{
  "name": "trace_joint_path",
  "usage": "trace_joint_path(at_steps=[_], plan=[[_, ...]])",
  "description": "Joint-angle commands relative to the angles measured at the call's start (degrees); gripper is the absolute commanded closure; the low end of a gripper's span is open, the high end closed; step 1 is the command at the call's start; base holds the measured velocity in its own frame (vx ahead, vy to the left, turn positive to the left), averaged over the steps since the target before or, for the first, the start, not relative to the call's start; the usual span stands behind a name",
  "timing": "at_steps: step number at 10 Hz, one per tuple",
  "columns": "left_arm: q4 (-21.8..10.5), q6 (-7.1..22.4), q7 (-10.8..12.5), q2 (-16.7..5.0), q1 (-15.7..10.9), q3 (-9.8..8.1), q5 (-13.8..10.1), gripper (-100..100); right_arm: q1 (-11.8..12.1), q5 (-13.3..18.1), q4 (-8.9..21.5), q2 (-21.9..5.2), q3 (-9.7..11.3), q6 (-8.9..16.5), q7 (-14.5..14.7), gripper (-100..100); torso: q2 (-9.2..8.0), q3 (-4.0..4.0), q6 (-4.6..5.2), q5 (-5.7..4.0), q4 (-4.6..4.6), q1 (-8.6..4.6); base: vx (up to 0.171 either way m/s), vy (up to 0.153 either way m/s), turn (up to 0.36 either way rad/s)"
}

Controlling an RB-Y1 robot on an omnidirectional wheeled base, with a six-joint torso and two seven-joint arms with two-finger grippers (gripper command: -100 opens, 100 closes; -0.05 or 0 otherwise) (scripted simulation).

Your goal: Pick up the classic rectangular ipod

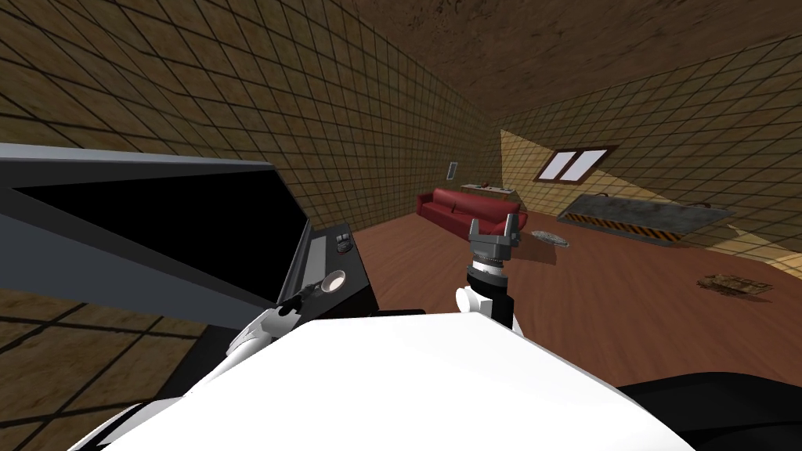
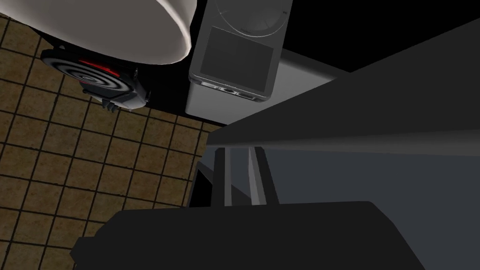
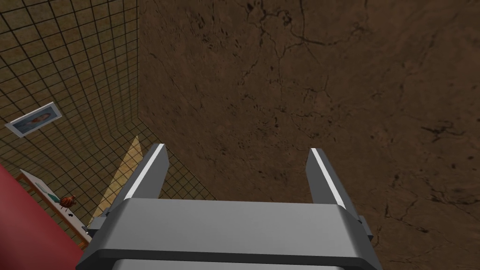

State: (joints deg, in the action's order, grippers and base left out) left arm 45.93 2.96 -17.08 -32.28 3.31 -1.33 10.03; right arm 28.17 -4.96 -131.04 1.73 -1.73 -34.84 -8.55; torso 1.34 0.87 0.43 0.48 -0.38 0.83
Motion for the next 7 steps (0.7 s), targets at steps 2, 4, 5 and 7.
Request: trace_joint_path(at_steps=[2,4,5,7], plan=[[0.2,-3.0,1.9,0.7,1.0,-2.86,-0.4,-100,0.0,0.0,0.0,0.0,0.0,0.0,0.0,0,-0.12,-0.07,0.00,-0.03,0.03,-0.15,-0.079,-0.086,-0.022],[0.3,-5.2,3.3,1.1,1.9,-5.00,-1.0,-100,0.0,0.0,0.0,0.0,0.0,0.0,0.0,0,-0.26,-0.16,0.00,-0.06,0.06,-0.25,-0.094,-0.112,-0.040],[0.0,-4.1,2.3,0.2,1.3,-3.67,-2.4,-100,0.0,0.0,0.0,0.0,0.0,0.0,0.0,0,-0.29,-0.17,0.00,-0.08,0.07,-0.32,-0.138,-0.106,-0.154],[-0.3,-1.4,1.2,-0.4,0.6,-0.94,-2.1,-100,0.0,0.0,0.0,0.0,0.0,0.0,0.0,0,-0.26,-0.17,0.00,-0.02,0.07,0.07,-0.020,0.045,-0.026]])
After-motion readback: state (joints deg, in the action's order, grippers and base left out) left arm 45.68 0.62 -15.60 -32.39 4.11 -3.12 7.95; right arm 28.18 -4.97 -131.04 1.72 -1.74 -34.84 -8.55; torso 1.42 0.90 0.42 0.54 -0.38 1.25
